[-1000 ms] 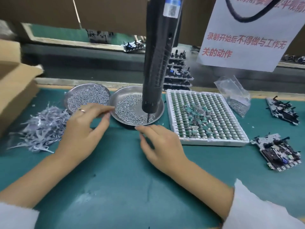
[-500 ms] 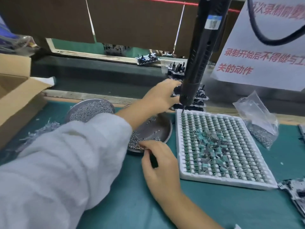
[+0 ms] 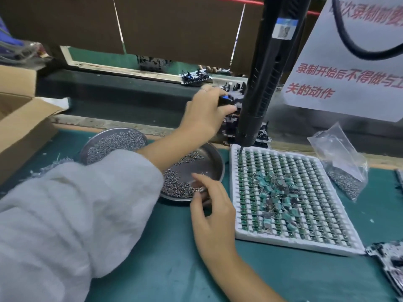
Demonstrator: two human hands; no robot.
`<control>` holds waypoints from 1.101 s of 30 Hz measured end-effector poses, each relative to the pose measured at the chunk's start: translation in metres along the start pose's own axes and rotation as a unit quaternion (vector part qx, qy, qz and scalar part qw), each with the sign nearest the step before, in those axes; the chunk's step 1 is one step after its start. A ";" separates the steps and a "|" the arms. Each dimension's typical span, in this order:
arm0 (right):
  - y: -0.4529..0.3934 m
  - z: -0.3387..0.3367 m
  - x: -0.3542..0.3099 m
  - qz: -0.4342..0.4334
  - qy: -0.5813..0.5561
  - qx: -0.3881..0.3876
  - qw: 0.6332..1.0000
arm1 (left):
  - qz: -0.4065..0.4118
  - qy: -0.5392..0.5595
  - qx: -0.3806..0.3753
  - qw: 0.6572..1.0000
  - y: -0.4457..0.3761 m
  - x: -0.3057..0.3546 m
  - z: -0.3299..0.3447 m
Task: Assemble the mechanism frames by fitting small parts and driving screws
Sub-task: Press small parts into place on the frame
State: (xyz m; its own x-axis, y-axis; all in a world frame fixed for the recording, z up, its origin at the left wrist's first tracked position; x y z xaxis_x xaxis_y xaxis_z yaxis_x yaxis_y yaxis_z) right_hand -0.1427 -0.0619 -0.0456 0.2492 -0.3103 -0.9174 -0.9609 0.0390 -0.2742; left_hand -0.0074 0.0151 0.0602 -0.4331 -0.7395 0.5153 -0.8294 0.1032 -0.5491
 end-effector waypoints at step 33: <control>0.034 0.008 -0.012 -0.287 0.296 -0.246 0.877 | 0.076 -0.311 -0.082 0.944 0.246 -0.076 -0.140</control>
State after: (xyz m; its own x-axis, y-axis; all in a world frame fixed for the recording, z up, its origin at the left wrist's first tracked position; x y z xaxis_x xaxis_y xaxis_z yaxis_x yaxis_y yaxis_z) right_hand -0.1778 -0.0489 -0.0465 0.7422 -0.5897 -0.3184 -0.6701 -0.6543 -0.3504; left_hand -0.2279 0.1897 -0.0223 -0.3024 -0.9502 -0.0751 -0.8397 0.3028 -0.4508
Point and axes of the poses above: each hand's wrist, its own y-axis away from the middle knuckle, its own z-axis out of the palm, x = y × z, the point moved 3 cm from there along -y, towards the middle knuckle, and after that the axes turned 14 degrees about z, right-handed, at the moved point
